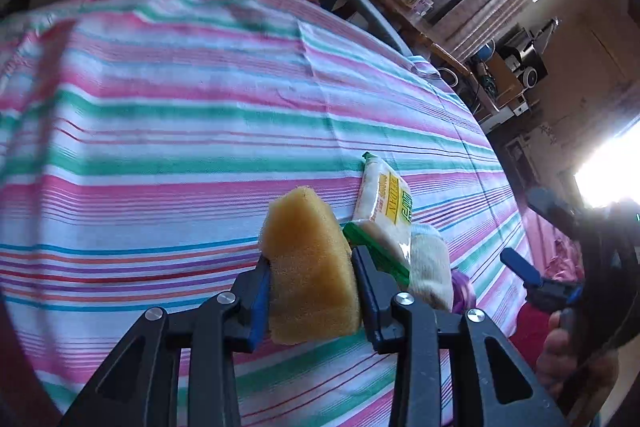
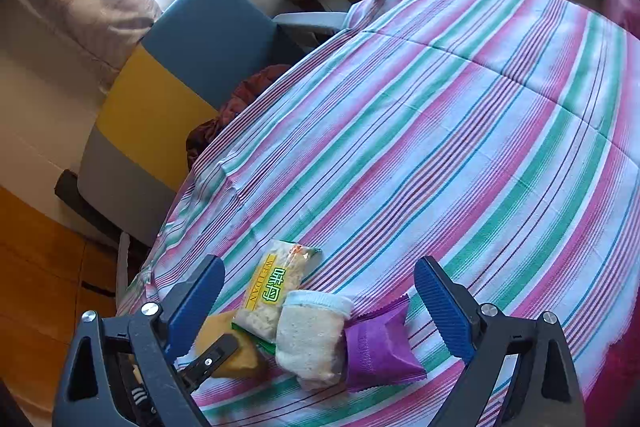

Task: Organize objects
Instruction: 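Grasp the yellow sponge with the left gripper, then grasp the purple packet with the right gripper while the left gripper holds the sponge, then carry the sponge into the tray and open the left gripper while the right gripper holds the packet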

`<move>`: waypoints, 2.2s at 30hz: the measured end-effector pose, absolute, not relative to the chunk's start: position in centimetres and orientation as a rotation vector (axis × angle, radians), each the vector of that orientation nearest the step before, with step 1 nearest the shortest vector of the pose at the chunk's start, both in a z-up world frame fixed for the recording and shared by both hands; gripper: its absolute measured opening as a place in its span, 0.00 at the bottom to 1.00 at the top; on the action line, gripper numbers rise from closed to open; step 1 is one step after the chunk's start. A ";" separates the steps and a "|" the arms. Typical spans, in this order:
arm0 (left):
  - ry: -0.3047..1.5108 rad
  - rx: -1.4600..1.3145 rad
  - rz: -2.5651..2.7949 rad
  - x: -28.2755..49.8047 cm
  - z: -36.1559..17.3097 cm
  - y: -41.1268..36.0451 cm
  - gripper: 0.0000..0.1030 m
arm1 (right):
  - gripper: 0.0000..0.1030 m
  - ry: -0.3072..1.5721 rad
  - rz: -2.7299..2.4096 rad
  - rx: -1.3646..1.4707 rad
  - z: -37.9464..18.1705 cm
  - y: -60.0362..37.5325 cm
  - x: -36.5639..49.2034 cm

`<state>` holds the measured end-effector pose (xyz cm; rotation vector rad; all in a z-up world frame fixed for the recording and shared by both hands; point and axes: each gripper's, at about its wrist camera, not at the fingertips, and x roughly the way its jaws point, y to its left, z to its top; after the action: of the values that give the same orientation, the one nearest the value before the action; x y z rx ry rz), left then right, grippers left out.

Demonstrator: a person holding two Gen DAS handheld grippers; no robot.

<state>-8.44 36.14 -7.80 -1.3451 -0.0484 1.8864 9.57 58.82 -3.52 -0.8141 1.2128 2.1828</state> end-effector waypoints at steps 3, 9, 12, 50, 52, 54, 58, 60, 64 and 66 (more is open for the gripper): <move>0.045 -1.269 1.949 -7.3 -6.1 34.6 0.36 | 0.93 1.230 2.177 -0.829 -3.8 59.0 9.4; 0.083 -1.204 1.976 -5.0 -4.3 31.2 0.36 | 0.93 1.221 2.167 -0.834 -3.9 59.0 9.4; 0.069 -1.200 1.976 -4.1 -4.1 29.7 0.36 | 0.82 1.185 2.123 -0.838 -4.0 59.6 10.0; -0.048 -1.147 2.008 -1.1 -1.9 20.8 0.36 | 0.56 0.705 2.023 -1.570 -8.0 55.6 5.0; -0.048 -1.144 2.010 -0.9 -1.8 20.6 0.36 | 0.55 0.720 1.996 -1.608 -9.0 55.8 4.7; -0.048 -1.143 2.016 -0.8 -1.8 20.2 0.36 | 0.38 0.672 1.979 -1.574 -9.1 55.9 4.6; -0.060 -1.157 2.027 -0.8 -2.2 19.5 0.36 | 0.36 0.624 1.977 -1.541 -9.1 55.5 4.7; -0.069 -1.169 2.031 -0.9 -2.5 19.2 0.36 | 0.37 0.615 1.974 -1.546 -9.2 55.5 4.8; -0.073 -1.177 2.041 -0.9 -2.8 18.6 0.36 | 0.38 0.599 1.974 -1.552 -9.2 55.4 4.9; -0.077 -1.175 2.049 -0.9 -2.7 18.2 0.36 | 0.38 0.583 1.971 -1.557 -9.2 55.3 4.9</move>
<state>-0.87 18.25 -2.73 -1.1751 -0.0768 2.0491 4.91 55.30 -9.19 -1.5573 0.5828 1.9706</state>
